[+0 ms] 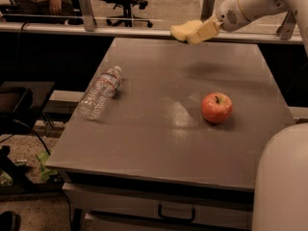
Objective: Pick sponge
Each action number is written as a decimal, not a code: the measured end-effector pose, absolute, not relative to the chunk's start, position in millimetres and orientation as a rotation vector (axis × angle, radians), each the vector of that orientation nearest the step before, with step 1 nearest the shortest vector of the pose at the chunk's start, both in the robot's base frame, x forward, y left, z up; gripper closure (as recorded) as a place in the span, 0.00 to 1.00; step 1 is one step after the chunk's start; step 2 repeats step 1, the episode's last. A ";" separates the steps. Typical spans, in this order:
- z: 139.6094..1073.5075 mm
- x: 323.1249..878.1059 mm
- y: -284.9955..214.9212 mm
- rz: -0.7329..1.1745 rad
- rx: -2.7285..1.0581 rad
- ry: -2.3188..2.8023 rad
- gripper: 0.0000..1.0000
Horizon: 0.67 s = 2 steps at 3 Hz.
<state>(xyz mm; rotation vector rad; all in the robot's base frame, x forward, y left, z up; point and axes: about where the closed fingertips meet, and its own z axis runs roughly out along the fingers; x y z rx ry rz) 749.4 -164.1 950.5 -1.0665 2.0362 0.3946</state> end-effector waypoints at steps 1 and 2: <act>950.5 749.4 -164.1 0.395 -1.067 2.036 1.00; 950.5 749.4 -164.1 0.395 -1.067 2.036 1.00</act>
Offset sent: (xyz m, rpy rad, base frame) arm 0.0000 0.0000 0.0000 0.0000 0.0000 0.0000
